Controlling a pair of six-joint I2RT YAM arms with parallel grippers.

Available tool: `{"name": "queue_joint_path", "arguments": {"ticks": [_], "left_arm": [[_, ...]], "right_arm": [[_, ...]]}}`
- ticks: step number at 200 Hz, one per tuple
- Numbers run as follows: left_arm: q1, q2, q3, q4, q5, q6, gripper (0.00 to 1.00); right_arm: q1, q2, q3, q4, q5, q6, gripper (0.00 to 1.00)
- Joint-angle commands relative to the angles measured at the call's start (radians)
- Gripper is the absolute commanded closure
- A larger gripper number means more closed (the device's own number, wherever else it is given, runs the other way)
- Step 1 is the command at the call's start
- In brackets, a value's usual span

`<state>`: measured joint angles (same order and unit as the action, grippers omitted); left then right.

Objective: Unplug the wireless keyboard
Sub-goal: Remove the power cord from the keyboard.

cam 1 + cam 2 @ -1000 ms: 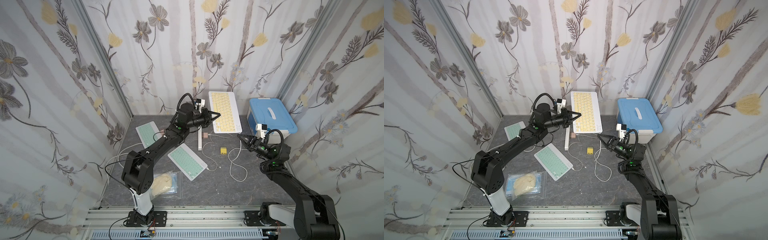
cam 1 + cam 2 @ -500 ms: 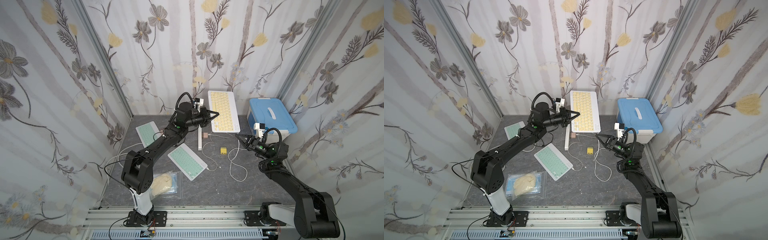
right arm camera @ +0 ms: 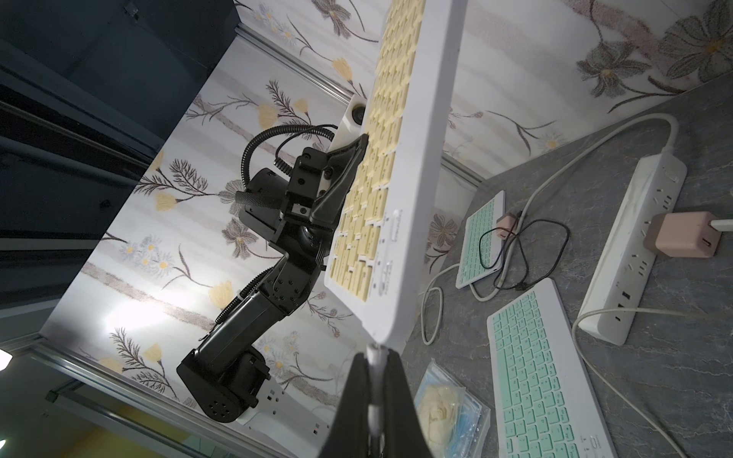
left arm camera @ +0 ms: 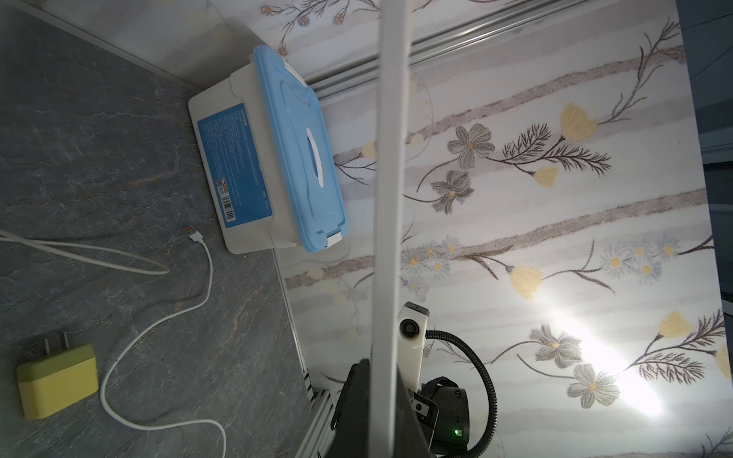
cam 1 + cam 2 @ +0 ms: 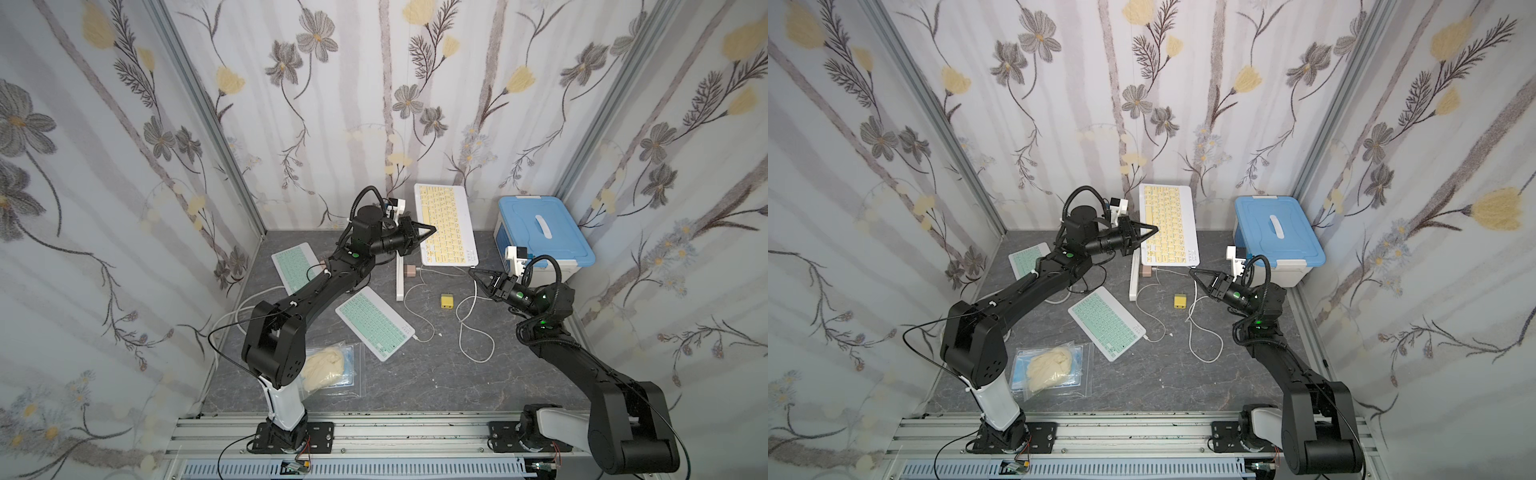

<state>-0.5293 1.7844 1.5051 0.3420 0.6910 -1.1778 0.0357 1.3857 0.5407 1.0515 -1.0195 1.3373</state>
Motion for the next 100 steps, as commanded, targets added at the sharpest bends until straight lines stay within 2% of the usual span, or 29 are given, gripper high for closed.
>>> {"name": "queue_joint_path", "arguments": {"ticks": [1,31,100], "left_arm": [[0.008,-0.026,-0.026,0.111,-0.123,-0.005,1.0],[0.008,-0.022,-0.026,0.105,-0.148,-0.011,1.0],[0.009,0.018,0.05,0.079,-0.112,-0.002,1.0]], "right_arm": [[0.006,0.009,0.009,0.017,-0.042,-0.02,1.0],[0.015,0.012,0.004,0.021,-0.046,-0.024,1.0],[0.016,-0.005,-0.021,0.009,-0.089,-0.054,1.0]]}}
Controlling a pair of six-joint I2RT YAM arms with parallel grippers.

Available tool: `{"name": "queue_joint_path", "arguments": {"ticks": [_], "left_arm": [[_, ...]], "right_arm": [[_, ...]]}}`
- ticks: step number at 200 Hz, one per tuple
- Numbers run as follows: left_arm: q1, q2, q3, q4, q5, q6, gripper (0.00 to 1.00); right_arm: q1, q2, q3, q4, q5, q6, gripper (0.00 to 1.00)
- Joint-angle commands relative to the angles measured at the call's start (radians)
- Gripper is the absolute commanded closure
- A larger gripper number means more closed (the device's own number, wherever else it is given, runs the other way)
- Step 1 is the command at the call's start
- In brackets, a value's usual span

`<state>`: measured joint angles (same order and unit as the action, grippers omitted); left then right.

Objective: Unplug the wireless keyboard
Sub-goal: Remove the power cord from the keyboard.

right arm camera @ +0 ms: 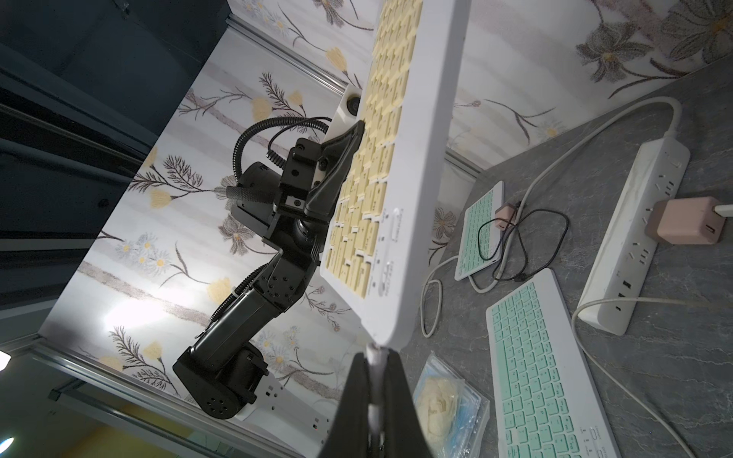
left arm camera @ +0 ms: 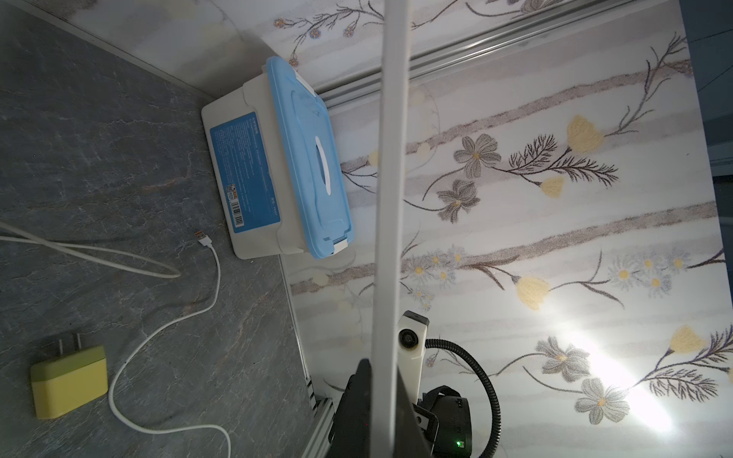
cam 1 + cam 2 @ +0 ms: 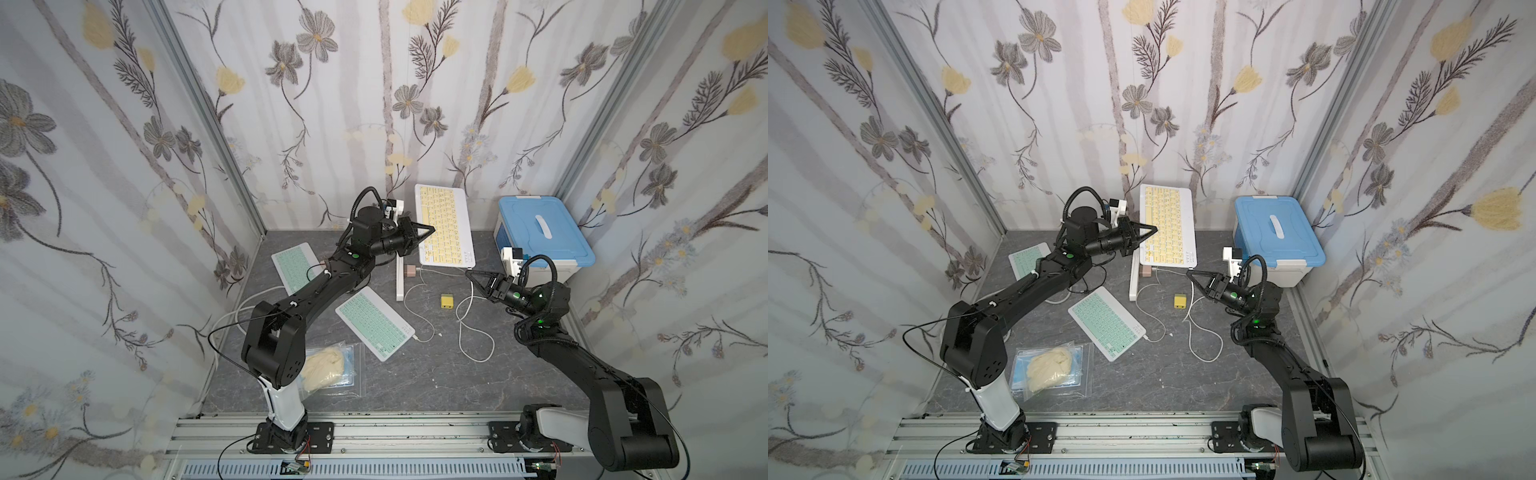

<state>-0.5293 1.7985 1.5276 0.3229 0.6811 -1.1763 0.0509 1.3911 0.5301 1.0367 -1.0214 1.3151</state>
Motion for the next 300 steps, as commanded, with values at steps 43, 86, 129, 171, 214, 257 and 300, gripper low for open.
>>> {"name": "queue_joint_path", "arguments": {"ticks": [43,86,129,171,214,257,300], "left_arm": [[0.009,-0.003,-0.001,0.134,-0.153,-0.027,1.0],[0.01,-0.052,-0.104,0.171,-0.252,-0.047,1.0],[0.009,-0.073,-0.171,0.239,-0.317,-0.081,1.0],[0.017,-0.063,-0.142,0.224,-0.28,-0.069,1.0],[0.036,-0.076,-0.141,0.21,-0.306,-0.057,1.0],[0.026,-0.107,-0.25,0.337,-0.47,-0.102,1.0],[0.028,-0.135,-0.297,0.358,-0.513,-0.095,1.0]], "right_arm": [[0.003,-0.009,0.007,0.025,-0.091,-0.035,1.0],[0.004,0.02,0.025,0.024,-0.083,-0.037,1.0],[0.022,0.041,0.038,0.028,-0.073,-0.038,1.0],[0.023,0.052,0.034,0.017,-0.091,-0.053,1.0],[0.024,0.046,0.041,-0.078,-0.115,-0.128,1.0],[0.093,0.088,0.061,-0.042,-0.072,-0.106,1.0],[0.125,0.134,0.078,-0.011,-0.058,-0.09,1.0]]}}
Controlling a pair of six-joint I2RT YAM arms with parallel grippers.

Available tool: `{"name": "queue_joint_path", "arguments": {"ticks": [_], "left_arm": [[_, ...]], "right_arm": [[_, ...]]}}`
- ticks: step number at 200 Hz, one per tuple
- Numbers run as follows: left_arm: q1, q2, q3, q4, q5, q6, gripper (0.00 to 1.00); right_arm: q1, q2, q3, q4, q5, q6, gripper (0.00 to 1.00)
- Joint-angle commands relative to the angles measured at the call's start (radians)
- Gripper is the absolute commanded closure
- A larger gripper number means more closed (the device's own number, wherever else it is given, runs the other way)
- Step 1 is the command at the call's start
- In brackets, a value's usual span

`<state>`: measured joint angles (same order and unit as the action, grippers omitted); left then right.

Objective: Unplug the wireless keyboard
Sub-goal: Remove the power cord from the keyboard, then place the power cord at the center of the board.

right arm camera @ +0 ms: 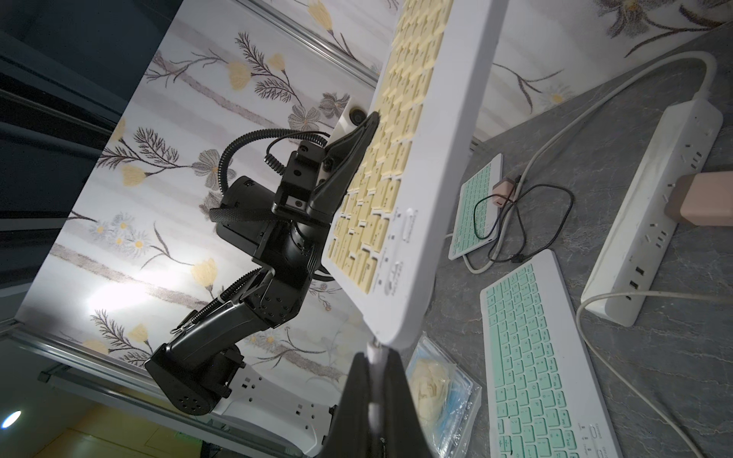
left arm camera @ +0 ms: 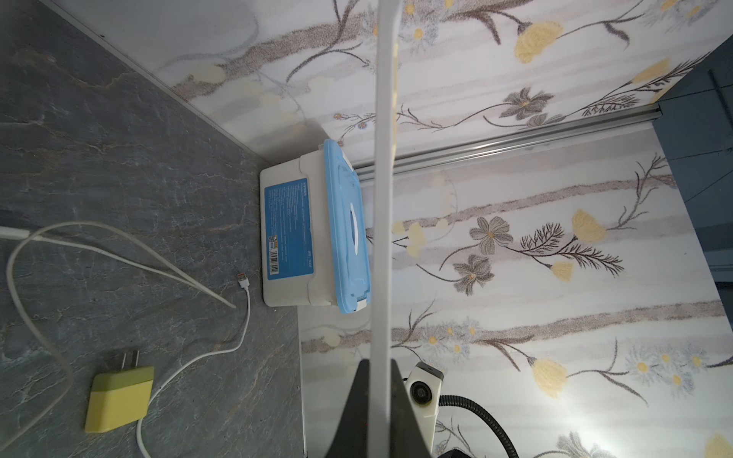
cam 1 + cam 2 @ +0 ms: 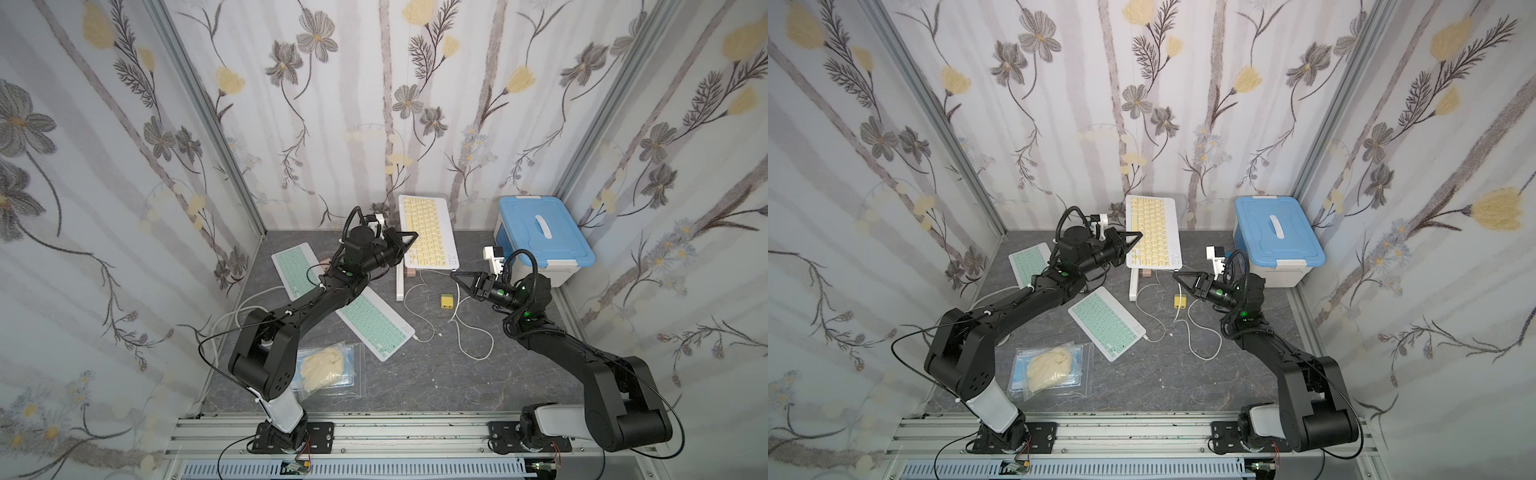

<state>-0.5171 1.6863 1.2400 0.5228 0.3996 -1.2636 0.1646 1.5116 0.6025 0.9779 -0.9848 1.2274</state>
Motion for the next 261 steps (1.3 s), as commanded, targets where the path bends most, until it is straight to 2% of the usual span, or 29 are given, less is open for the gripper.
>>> {"name": "queue_joint_path", "arguments": {"ticks": [1,37,100,134,178,196,228,261], "left_arm": [[0.015,-0.023,-0.011,0.158,-0.233,-0.008,1.0],[0.015,-0.01,0.006,0.164,-0.214,-0.014,1.0],[0.015,0.019,0.053,0.192,-0.269,-0.031,1.0],[0.018,0.029,0.079,0.182,-0.242,-0.028,1.0],[0.025,0.024,0.067,0.196,-0.195,-0.031,1.0],[0.028,0.024,0.068,0.201,-0.173,-0.032,1.0],[0.03,0.015,0.068,0.197,-0.131,-0.019,1.0],[0.029,-0.022,0.039,0.173,-0.106,0.021,1.0]], "right_arm": [[0.012,0.014,0.005,0.047,-0.094,-0.001,1.0],[0.013,0.021,0.011,0.053,-0.104,-0.001,1.0],[0.026,0.014,0.013,0.034,-0.139,-0.021,1.0],[0.008,-0.022,-0.011,-0.074,-0.14,-0.101,1.0],[-0.053,-0.083,-0.064,-0.123,-0.159,-0.111,1.0],[-0.085,-0.149,-0.069,-0.242,-0.154,-0.172,1.0],[-0.154,-0.284,-0.044,-0.591,-0.093,-0.353,1.0],[-0.191,-0.4,0.048,-0.999,0.136,-0.566,1.0]]}}
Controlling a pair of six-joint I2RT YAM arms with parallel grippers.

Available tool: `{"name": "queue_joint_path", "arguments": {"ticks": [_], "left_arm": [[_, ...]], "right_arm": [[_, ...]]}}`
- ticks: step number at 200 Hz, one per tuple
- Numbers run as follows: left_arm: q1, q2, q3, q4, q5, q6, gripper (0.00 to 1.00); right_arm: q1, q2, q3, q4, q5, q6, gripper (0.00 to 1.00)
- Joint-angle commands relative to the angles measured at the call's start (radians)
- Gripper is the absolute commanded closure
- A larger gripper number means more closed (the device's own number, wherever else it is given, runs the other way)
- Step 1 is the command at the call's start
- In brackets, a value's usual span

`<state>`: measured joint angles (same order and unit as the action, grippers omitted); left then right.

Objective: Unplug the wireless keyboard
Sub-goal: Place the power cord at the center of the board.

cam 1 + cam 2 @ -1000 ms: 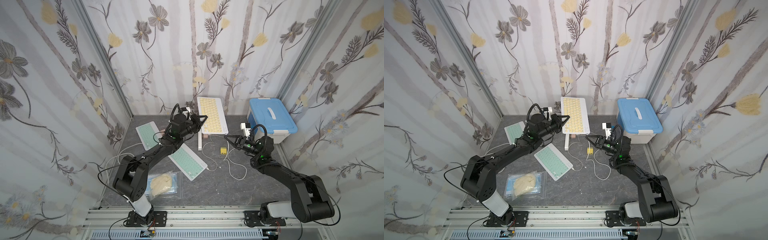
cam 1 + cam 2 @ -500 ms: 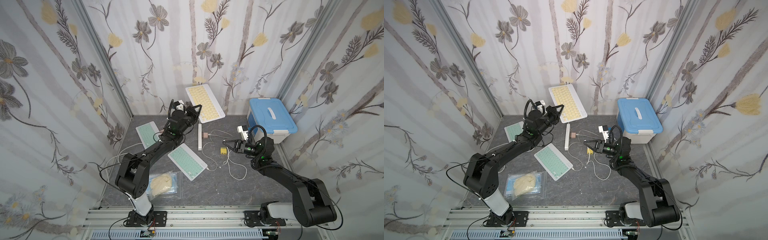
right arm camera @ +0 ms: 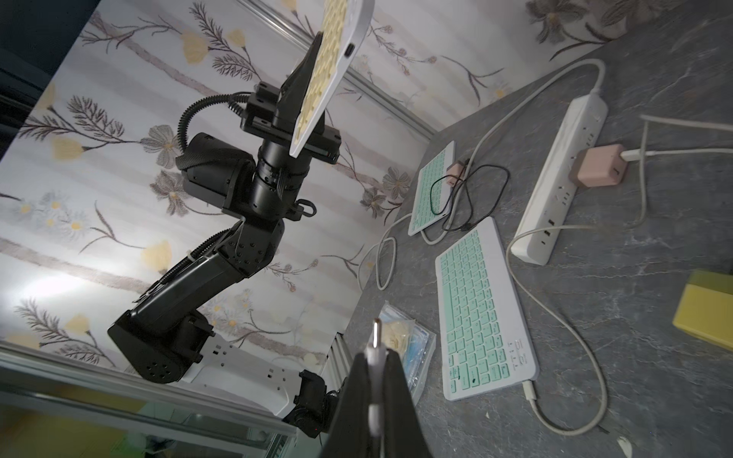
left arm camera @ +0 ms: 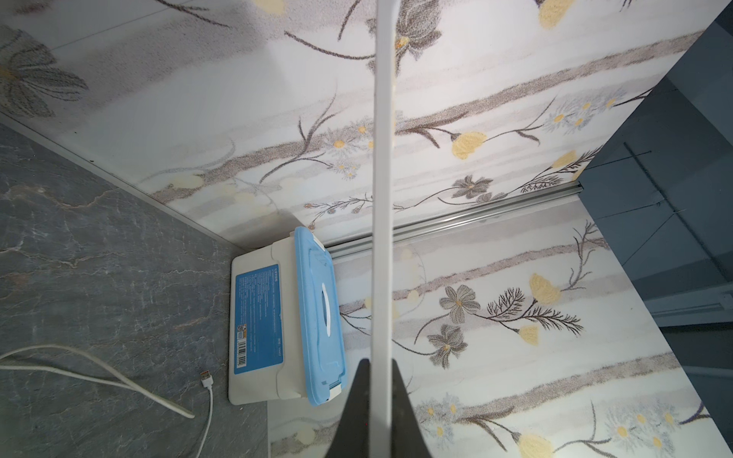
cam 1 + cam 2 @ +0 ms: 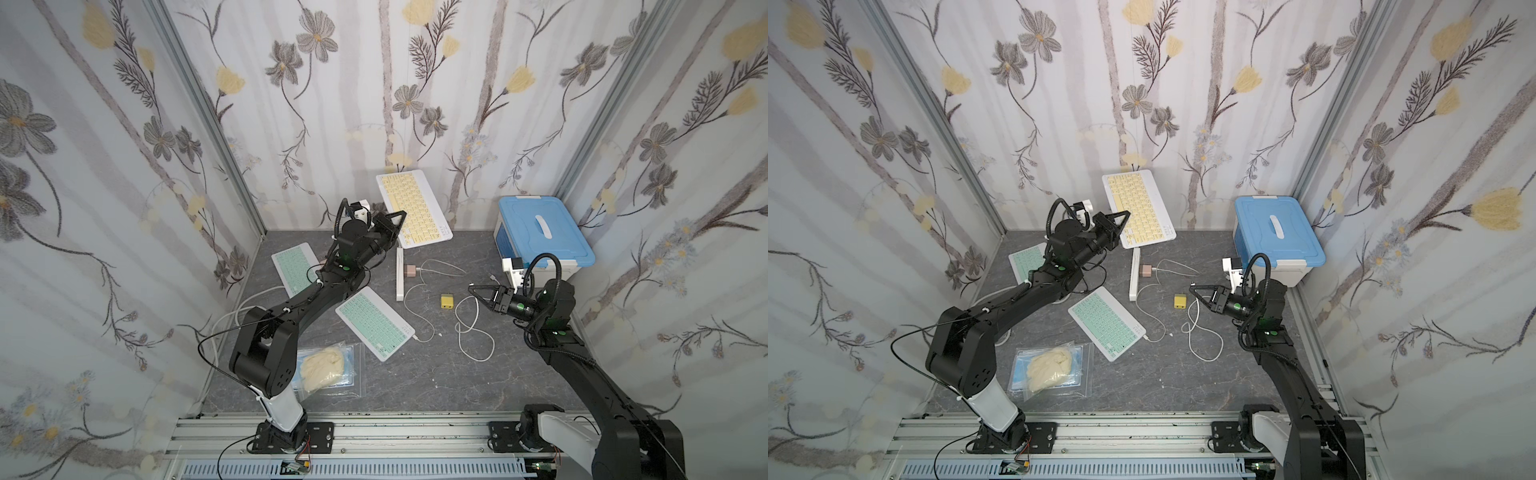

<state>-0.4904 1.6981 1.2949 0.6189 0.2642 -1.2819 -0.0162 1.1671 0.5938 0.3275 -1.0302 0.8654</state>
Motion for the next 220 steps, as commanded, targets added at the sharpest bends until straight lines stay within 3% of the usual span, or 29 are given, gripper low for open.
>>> {"name": "queue_joint_path", "arguments": {"ticks": [1,24,47,86,132,181,220], "left_arm": [[0.003,-0.035,-0.018,0.075,0.031,0.04,1.0],[0.002,-0.069,-0.032,0.025,0.047,0.083,1.0],[0.001,-0.098,-0.041,-0.024,0.056,0.122,1.0],[0.001,-0.127,-0.063,-0.051,0.063,0.143,1.0],[0.001,-0.174,-0.079,-0.122,0.06,0.202,1.0],[0.001,-0.173,-0.099,-0.115,0.076,0.189,1.0],[-0.006,-0.176,-0.133,-0.099,0.082,0.164,1.0]], "right_arm": [[-0.01,-0.064,0.061,-0.356,0.188,-0.209,1.0],[-0.011,-0.136,0.119,-0.522,0.372,-0.291,1.0],[-0.012,-0.142,0.123,-0.567,0.522,-0.331,1.0],[-0.007,0.008,0.089,-0.514,0.562,-0.329,1.0],[0.032,0.054,0.106,-0.51,0.653,-0.343,1.0],[0.035,0.214,0.114,-0.437,0.528,-0.337,1.0],[0.033,0.315,0.118,-0.423,0.719,-0.319,1.0]]}}
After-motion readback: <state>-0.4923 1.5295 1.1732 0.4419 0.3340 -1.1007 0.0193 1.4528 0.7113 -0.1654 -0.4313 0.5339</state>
